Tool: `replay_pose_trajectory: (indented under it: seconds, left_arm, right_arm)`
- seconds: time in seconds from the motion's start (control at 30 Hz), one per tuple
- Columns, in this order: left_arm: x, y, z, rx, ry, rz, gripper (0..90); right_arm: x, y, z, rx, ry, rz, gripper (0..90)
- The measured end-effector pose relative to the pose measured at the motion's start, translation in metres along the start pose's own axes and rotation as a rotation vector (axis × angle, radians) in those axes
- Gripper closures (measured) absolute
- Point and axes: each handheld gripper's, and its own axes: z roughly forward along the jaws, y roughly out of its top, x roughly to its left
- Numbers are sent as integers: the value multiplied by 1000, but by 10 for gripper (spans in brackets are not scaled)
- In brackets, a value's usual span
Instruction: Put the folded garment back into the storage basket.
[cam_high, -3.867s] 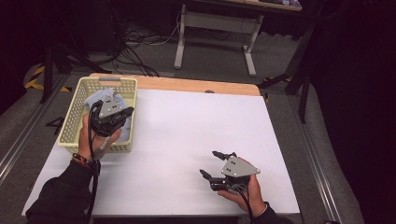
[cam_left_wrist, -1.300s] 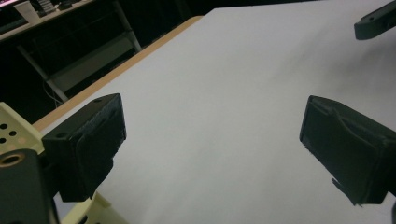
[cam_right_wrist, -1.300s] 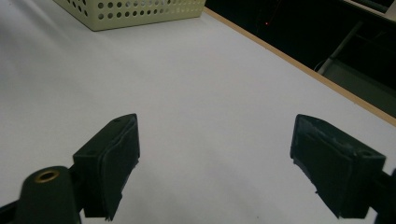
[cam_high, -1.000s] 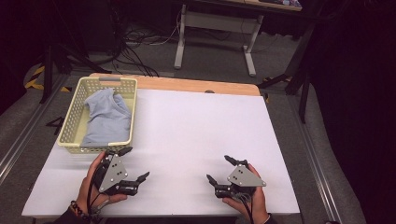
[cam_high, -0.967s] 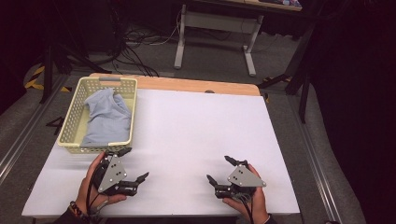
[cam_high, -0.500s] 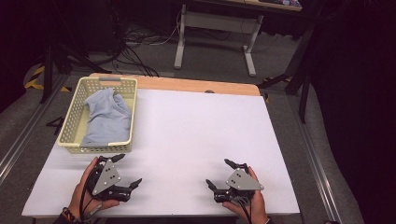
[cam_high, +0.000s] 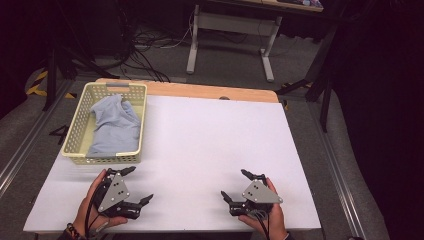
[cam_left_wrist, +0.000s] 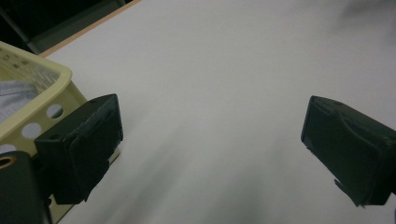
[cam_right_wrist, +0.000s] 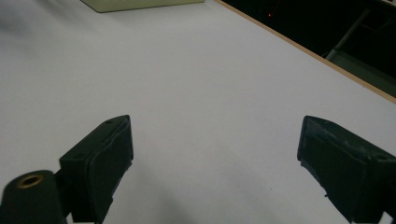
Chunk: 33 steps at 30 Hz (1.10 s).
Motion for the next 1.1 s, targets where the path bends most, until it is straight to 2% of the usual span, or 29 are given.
replay_pose_trajectory:
  seconds: [0.6, 0.73, 1.1]
  left_arm:
    - [-2, -1, 0, -3, 2, 0, 75]
    - [-1, 0, -1, -16, 2, -2, 77]
    - [-1, -1, 2, 3, -16, 6, 83]
  right_arm:
    - [-4, -1, 0, 7, -22, -3, 106]
    - [-4, -1, 1, 12, -27, -5, 107]
    - [-6, -2, 4, 33, -49, -15, 108]
